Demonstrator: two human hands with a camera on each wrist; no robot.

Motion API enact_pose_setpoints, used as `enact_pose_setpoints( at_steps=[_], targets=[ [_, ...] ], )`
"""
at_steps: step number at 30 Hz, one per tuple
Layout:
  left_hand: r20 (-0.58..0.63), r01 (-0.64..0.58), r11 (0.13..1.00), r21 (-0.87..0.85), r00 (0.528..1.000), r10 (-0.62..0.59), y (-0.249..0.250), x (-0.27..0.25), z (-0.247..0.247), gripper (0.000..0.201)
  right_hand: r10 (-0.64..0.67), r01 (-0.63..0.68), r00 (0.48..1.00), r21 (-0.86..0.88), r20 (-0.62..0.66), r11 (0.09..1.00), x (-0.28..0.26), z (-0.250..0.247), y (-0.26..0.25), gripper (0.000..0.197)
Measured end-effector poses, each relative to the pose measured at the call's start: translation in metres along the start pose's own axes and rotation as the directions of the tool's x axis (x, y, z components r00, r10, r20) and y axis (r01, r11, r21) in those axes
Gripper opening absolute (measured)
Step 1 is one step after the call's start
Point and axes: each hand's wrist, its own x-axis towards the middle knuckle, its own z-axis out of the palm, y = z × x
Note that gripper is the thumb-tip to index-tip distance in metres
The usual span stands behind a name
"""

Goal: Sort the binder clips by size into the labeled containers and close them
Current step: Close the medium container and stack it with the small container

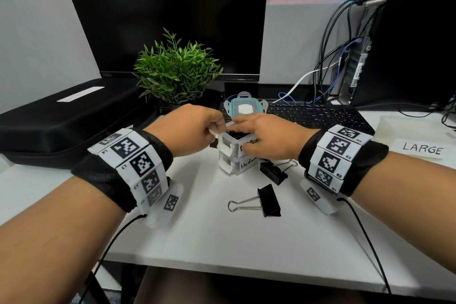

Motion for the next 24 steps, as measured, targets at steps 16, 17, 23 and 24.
enact_pose_setpoints(
  at_steps=[16, 17, 23, 24],
  targets=[
    [0.064, 0.020, 0.997, 0.075, 0.998, -0.025, -0.008, 0.010, 0.026, 0.058, -0.013, 0.013, 1.000, 0.020, 0.011, 1.000, 0.001, 0.004, 0.003, 0.105],
    [0.051, 0.026, 0.997, 0.068, 0.998, -0.029, -0.005, 0.011, 0.026, 0.055, -0.013, 0.013, 1.000, 0.020, 0.000, 1.000, 0.001, 0.004, 0.003, 0.106],
    [0.014, 0.016, 1.000, -0.011, 1.000, -0.016, -0.001, 0.009, 0.024, 0.043, -0.001, 0.000, 1.000, -0.056, -0.020, 0.998, -0.003, 0.003, -0.003, 0.116],
    [0.008, 0.007, 1.000, -0.015, 1.000, -0.007, -0.001, 0.008, 0.024, 0.042, -0.003, 0.002, 1.000, -0.079, -0.014, 0.997, -0.004, 0.002, -0.005, 0.117]
  ],
)
